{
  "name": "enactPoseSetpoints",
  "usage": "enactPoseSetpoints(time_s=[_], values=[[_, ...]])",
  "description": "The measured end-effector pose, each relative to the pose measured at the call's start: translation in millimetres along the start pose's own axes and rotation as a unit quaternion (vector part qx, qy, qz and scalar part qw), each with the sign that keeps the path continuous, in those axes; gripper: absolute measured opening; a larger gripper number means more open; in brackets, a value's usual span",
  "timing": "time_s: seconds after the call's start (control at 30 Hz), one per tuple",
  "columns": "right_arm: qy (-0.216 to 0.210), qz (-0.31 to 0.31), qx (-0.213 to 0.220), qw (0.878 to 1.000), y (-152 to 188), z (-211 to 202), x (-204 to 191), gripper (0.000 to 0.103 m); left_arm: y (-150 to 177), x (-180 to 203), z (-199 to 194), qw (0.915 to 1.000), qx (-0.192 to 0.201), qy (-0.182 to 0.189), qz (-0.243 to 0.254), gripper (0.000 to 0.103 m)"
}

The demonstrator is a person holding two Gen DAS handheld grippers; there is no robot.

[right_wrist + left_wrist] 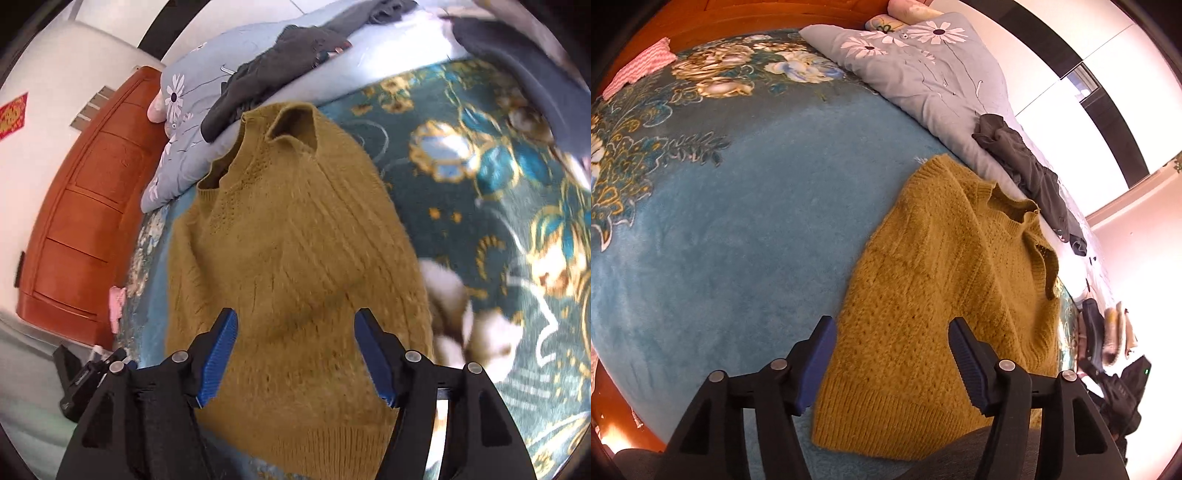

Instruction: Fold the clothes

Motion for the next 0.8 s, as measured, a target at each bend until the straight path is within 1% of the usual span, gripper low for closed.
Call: enactPoseSetpoints(time_s=[0.1,0.13,0.27,0.33,0.4,0.5,0.57,0.67,0.73,0.77,0.8], values=[[0.019,-0.026,0.013,0.999,-21.1,8.3,-14.2,0.067,-14.1,15.2,1.6,0.9997,0.018,0.013,-0.008,0.069],[0.024,-0.035,0.015,0.999,-29.7,11.9,-19.3,0.067,-20.3,22.4,1.7,0.9996,0.025,0.013,-0.004,0.071],[0.047,-0.075,0.021,0.996,-71.4,33.4,-42.8,0.067,-44.9,51.1,6.7,0.9987,0.046,0.004,0.019,0.072],[0.058,-0.097,0.018,0.993,-95.4,48.5,-55.4,0.067,-56.5,65.0,12.0,0.9983,0.055,0.006,0.020,0.072],[0.069,-0.122,0.016,0.990,-115.8,64.9,-67.5,0.067,-63.3,75.4,19.0,0.9977,0.066,-0.002,0.016,0.072],[0.088,-0.142,0.006,0.986,-141.5,95.7,-79.6,0.067,-71.7,90.6,30.1,0.9966,0.081,-0.012,0.009,0.072],[0.100,-0.146,0.000,0.984,-154.1,115.4,-83.5,0.067,-67.2,98.0,41.8,0.9970,0.076,-0.008,0.002,0.072],[0.114,-0.146,-0.006,0.983,-170.2,141.0,-85.8,0.067,-54.6,106.9,60.4,0.9983,0.057,-0.005,0.006,0.072],[0.130,-0.139,-0.005,0.982,-181.0,155.5,-81.7,0.067,-44.3,111.4,71.7,0.9993,0.037,-0.002,0.008,0.072],[0.133,-0.131,-0.006,0.982,-184.9,161.2,-79.4,0.067,-41.7,112.4,75.9,0.9996,0.028,0.006,0.001,0.072],[0.137,-0.123,-0.008,0.983,-188.7,167.0,-77.1,0.066,-41.5,112.6,77.8,0.9996,0.027,0.010,-0.002,0.072]])
Point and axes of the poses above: each gripper's, at about its wrist camera, not at the fingertips, and z roughly the way its jaws point, x to its right, y to its underside, the point moved 8 cm from there along z, roughly the way its jaws point, and after that the axes turned 6 degrees about z, right-handed, at the moved point
